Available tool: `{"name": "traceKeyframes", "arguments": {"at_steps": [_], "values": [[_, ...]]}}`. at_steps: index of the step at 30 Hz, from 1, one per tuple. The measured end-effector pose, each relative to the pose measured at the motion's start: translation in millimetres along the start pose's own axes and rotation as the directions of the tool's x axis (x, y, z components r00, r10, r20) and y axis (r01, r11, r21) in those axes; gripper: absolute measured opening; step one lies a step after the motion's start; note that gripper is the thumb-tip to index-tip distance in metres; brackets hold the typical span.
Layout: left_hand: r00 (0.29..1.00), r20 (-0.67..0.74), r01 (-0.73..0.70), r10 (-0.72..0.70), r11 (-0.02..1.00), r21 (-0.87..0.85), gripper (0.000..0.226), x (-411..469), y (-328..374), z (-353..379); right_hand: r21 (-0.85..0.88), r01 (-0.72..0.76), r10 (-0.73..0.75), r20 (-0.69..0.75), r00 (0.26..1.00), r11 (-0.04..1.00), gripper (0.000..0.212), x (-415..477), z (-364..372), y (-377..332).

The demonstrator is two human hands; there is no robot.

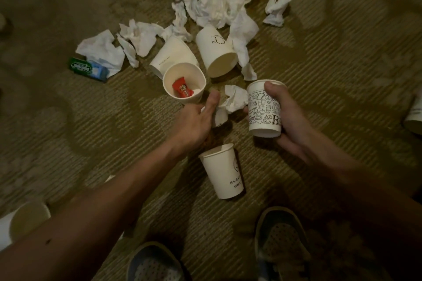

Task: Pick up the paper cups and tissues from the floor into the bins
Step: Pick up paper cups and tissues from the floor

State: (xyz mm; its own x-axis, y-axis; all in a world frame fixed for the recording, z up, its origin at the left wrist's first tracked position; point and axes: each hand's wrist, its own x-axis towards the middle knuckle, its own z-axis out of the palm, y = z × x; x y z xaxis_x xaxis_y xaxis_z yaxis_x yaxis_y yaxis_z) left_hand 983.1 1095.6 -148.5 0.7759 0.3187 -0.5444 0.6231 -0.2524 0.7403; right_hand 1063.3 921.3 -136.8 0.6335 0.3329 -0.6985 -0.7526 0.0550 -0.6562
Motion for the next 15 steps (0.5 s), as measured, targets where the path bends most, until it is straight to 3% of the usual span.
{"name": "traceKeyframes", "arguments": {"at_steps": [5,8,12,15], "values": [[0.990,0.018,0.143,-0.143,0.962,-0.231,0.061,4,-2,5,-0.056,-0.020,0.020,-0.009,1.000,0.998,0.035,9,-1,-1],[0.977,0.080,0.213,-0.197,0.916,-0.342,0.052,7,-2,1,0.062,-0.064,0.062,0.031,0.998,0.996,0.048,8,-2,-6],[0.967,0.151,0.251,-0.205,0.871,-0.422,0.045,5,2,-1,0.317,-0.139,0.079,0.196,0.977,0.938,0.068,1,-6,-12],[0.975,0.134,0.219,-0.179,0.883,-0.414,0.040,2,6,0,0.224,-0.185,0.098,0.351,0.931,0.957,0.065,-7,-1,-15]]}}
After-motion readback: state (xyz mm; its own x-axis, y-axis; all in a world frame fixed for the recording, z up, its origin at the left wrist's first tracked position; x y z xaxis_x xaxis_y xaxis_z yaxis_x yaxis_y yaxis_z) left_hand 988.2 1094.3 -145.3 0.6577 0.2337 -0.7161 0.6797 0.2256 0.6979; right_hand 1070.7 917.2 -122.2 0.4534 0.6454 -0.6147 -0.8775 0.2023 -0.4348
